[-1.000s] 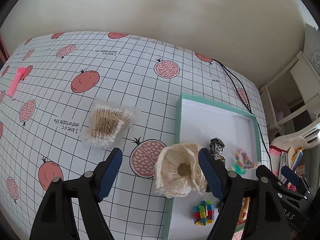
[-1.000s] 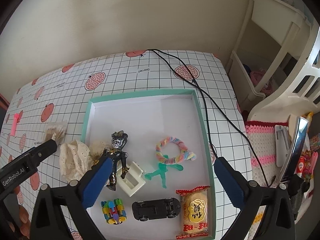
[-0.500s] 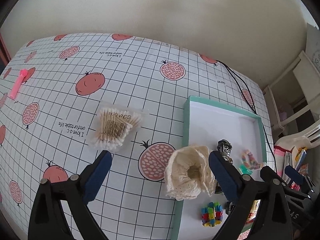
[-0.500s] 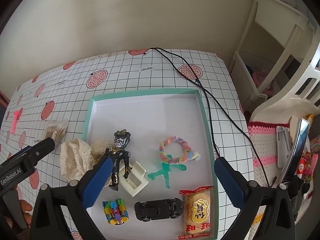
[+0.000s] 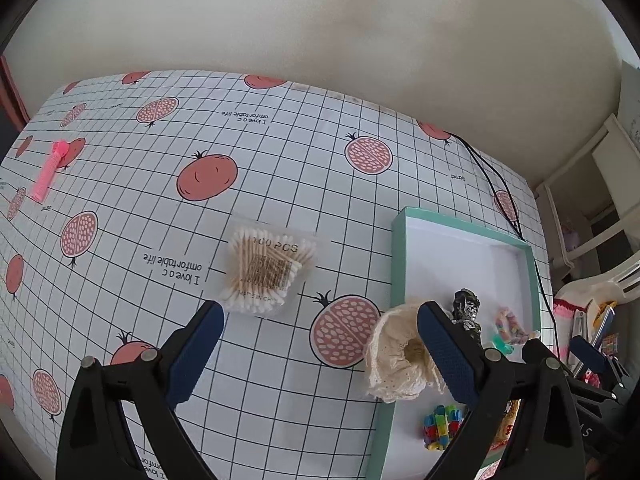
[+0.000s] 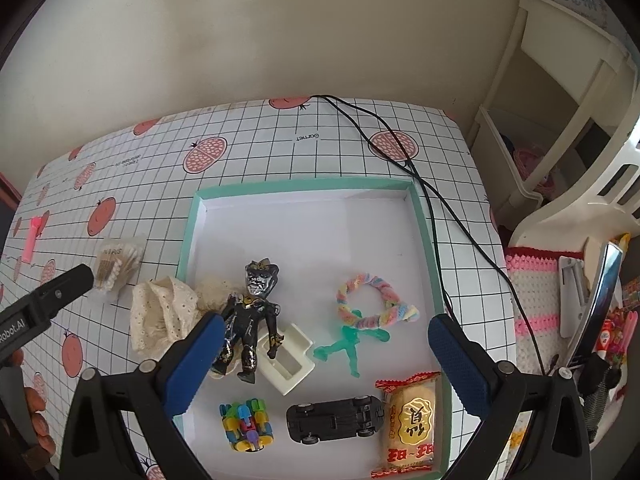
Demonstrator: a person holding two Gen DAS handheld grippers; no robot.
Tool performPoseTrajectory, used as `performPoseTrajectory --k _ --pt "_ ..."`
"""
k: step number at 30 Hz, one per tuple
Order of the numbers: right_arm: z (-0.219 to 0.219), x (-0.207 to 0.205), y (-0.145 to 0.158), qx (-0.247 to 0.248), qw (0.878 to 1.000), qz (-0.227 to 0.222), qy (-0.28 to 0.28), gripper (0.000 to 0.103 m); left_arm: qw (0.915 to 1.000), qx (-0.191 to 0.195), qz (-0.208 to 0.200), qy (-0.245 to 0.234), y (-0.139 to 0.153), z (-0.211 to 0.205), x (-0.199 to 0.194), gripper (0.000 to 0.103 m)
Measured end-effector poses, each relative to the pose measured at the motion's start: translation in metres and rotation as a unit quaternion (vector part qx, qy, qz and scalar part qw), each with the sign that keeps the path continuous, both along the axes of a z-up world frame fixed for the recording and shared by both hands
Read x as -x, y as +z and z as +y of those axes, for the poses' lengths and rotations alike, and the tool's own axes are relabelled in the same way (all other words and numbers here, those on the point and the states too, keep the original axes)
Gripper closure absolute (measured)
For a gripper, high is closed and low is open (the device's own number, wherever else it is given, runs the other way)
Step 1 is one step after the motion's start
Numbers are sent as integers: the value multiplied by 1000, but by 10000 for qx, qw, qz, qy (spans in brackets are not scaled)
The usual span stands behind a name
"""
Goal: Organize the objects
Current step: 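Withdraw both grippers from the box toward the pink roller and cotton swab packet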
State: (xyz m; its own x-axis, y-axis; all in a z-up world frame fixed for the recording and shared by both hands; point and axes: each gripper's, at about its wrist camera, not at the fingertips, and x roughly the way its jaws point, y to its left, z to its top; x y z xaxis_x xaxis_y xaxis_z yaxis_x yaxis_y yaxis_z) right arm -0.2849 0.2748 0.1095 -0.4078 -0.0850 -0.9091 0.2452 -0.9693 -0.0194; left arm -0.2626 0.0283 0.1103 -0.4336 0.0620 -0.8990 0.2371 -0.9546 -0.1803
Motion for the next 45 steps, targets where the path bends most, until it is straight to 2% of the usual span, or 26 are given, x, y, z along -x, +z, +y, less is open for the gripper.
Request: performPoseTrajectory --k 7,11,14,17,28,35,39,45 --pt "-33 -6 5 125 9996 33 247 0 9996 67 114 234 14 -35 -8 5" --pt "-54 -13 4 63 9989 38 460 0 9990 274 128 317 22 -60 -14 6" --pt "-66 -17 0 83 9987 -34 511 0 9977 410 165 512 27 -83 -19 6" --pt "-77 -20 3 225 9983 -26 546 0 9962 369 172 770 28 -108 -28 6" --pt "-139 -35 7 972 9919 49 817 0 9906 343 44 1325 19 -179 -51 6" --pt "-182 -47 -3 944 9876 37 1251 0 9835 375 12 1768 10 -231 -63 6" --pt "-197 -49 -9 809 9869 70 1394 0 9825 596 135 1758 1 -251 -67 6" --pt "-206 -46 -19 807 9866 41 1414 0 9835 574 119 1713 -21 -293 -61 6"
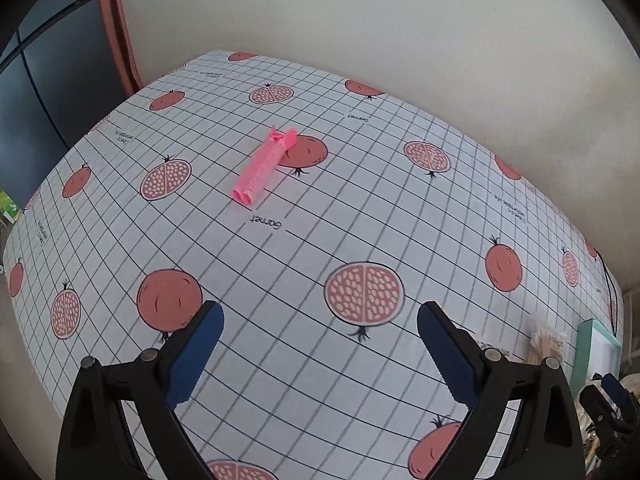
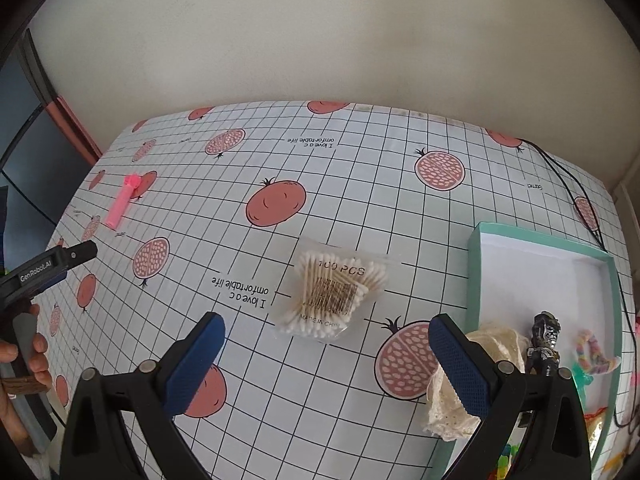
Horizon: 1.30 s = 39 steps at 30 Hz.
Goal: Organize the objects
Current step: 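Withdraw both grippers from the box toward the pink roller and cotton swab packet, then grasp the pink hair roller with the left gripper while the right gripper grasps the cotton swab packet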
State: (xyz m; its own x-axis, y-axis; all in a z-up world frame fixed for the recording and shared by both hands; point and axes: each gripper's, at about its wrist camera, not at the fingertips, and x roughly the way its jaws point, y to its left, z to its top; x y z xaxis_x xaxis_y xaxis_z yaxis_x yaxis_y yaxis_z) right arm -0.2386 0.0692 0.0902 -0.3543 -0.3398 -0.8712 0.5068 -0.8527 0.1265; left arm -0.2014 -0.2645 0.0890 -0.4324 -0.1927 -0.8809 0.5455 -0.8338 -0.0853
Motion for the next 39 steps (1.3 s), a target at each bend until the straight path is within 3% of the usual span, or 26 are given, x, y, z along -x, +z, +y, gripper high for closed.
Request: performPoseTrajectory --k 12,15,28,31,35,39 --pt "-16 19 -10 17 9999 7 -108 0 9989 145 355 -257 -19 -71 27 7" --pt "-19 26 -18 -30 9998 -66 -163 0 9992 142 325 -183 -25 -84 36 15" --pt "-40 29 -42 -328 9993 -163 89 4 9997 109 210 -67 -58 -109 61 16" --pt "-42 30 -49 -369 9990 -234 120 5 9997 -13 232 -34 -62 -114 65 29" --pt "-42 30 -56 -472 9983 -306 137 10 9998 -16 215 -28 -65 -116 69 32" --pt "-42 30 -58 -499 9981 -341 146 20 9997 -71 211 -79 -67 -114 73 55"
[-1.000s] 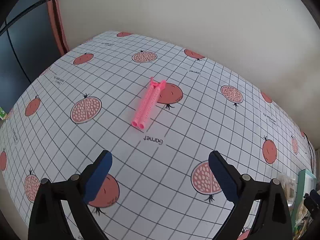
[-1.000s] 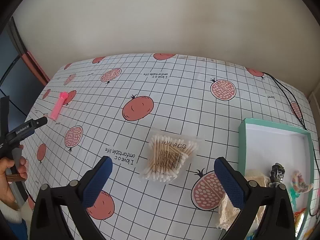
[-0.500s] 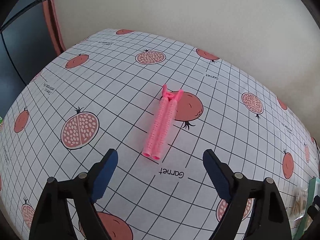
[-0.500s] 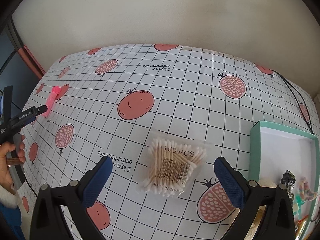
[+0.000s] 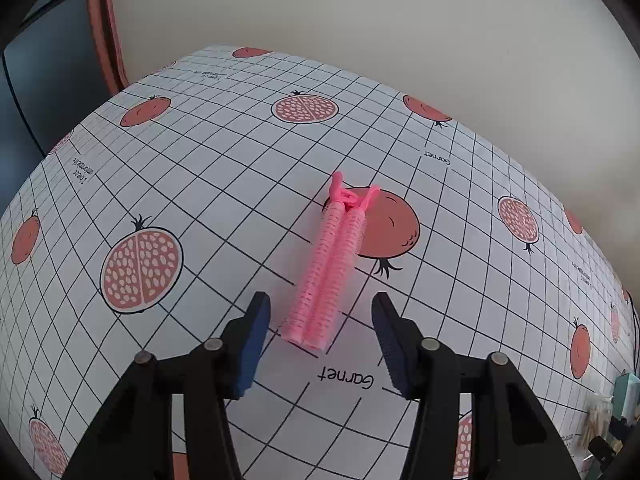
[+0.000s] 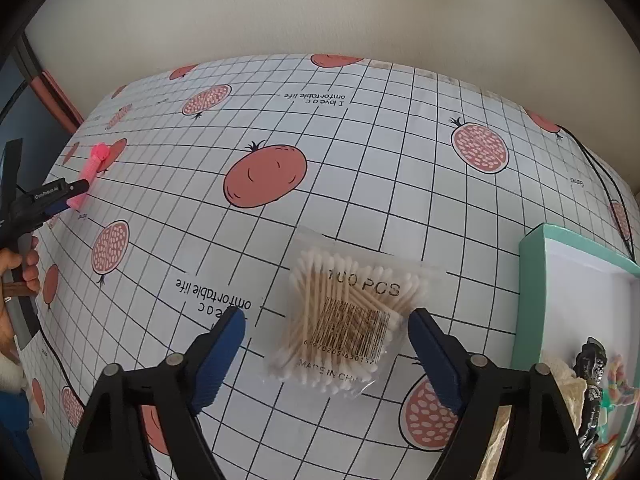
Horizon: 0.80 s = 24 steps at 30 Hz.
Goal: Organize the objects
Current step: 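Grasp the pink hair roller with the left gripper while the right gripper grasps the cotton swab packet, then lift the pink roller with the left gripper while the right gripper lifts the swab packet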
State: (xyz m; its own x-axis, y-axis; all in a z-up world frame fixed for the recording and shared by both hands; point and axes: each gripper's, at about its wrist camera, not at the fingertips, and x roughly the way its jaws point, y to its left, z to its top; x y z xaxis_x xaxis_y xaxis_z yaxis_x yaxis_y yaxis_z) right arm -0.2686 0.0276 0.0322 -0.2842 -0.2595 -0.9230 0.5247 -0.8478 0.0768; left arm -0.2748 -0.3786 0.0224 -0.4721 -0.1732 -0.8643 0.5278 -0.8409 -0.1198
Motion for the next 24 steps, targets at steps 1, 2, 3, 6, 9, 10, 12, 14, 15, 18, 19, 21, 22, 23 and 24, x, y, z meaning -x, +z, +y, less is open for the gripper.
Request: performPoseTrajectory --k 1,2,3,6,9,10,12,14,15,18,19,21,22,23,24 --pt "0 0 0 -15 10000 -18 16 25 10000 23 -14 -30 0 1 1 58" --pt "0 0 0 -33 10000 -29 37 28 10000 57 -31 -47 0 3 1 66" --pt "0 -1 -1 -44 10000 -30 47 35 9999 76 -47 -65 0 3 1 73" --pt "1 1 -2 -2 9999 -107 45 47 9998 158 -38 -111 0 6 0 75" --pt "2 1 -1 34 9998 -154 80 54 9995 256 -41 -157 0 8 0 76" --pt "3 1 -1 51 9998 -171 91 57 9995 284 -34 -165 0 8 -1 76" --pt "4 1 0 77 9998 -187 91 59 9993 323 -41 -168 0 10 -2 76" --pt "5 2 0 106 9997 -207 102 60 9993 329 -48 -153 1 10 -3 76" --pt "5 2 0 122 9996 -218 106 61 9994 321 -34 -135 2 11 -4 76" --pt "8 0 2 156 9995 -249 109 63 9996 276 13 -93 6 14 -6 76" --pt "8 -1 2 163 9995 -262 113 63 9996 262 11 -91 8 15 -7 76" --pt "9 -4 3 167 9994 -278 136 64 9996 257 17 -97 12 20 -9 76" --pt "10 -5 4 177 9993 -292 146 65 9996 258 24 -98 15 22 -11 76" --pt "11 -6 5 195 9992 -300 154 65 9996 253 43 -91 18 24 -13 76" --pt "12 -7 6 214 9992 -304 154 65 9997 234 67 -77 22 27 -14 76"
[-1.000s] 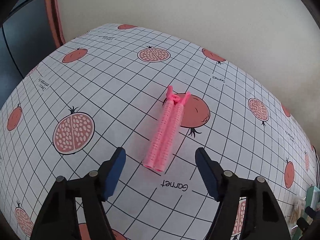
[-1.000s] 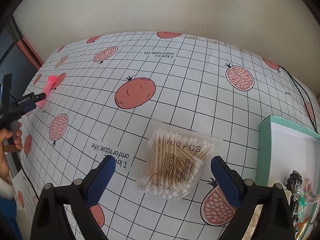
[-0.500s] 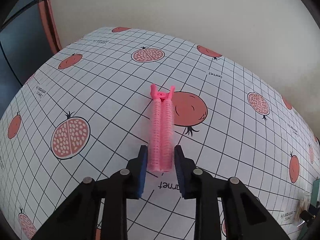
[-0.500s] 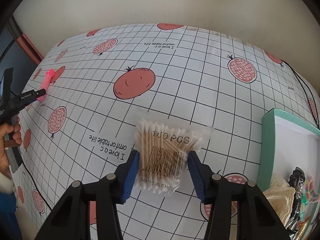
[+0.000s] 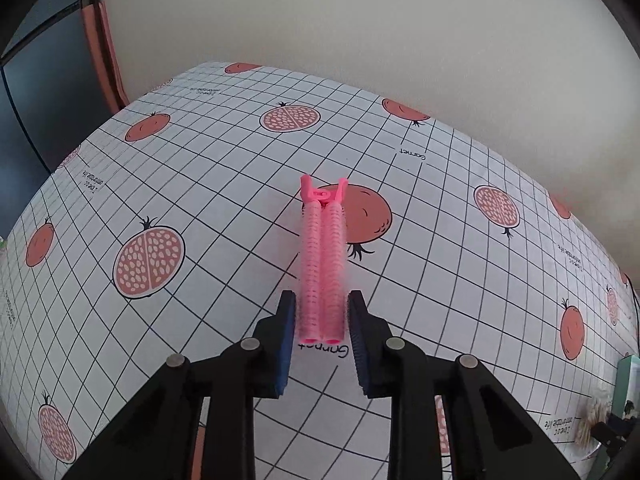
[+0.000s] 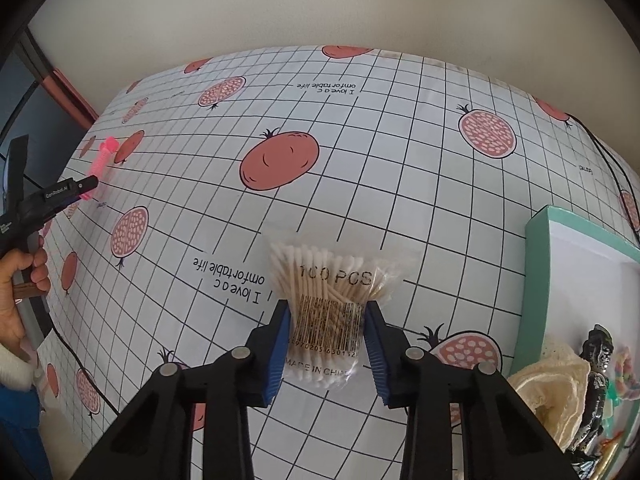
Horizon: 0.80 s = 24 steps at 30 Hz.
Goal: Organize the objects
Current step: 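Lift the pink roller with the left gripper while the right gripper lifts the swab packet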
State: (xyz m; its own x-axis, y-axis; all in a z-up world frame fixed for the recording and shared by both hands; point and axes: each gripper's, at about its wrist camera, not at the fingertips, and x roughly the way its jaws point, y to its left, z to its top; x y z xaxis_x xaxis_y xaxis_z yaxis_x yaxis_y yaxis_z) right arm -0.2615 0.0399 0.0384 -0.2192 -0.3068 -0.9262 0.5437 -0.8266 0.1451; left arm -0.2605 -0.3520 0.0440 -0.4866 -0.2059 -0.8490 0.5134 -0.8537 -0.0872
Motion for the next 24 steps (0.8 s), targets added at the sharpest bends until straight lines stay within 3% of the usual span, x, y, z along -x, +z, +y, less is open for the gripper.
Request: performPoseTrajectory --k 9,16,24 --pt "23 -12 42 357 9992 160 -20 65 9984 -383 424 -55 45 45 -15 76" --pt "46 -24 76 569 9976 399 -28 65 9954 -588 727 -198 79 104 -24 76" --pt "84 -30 101 671 9959 604 -75 65 9919 -729 859 -586 99 184 -34 76"
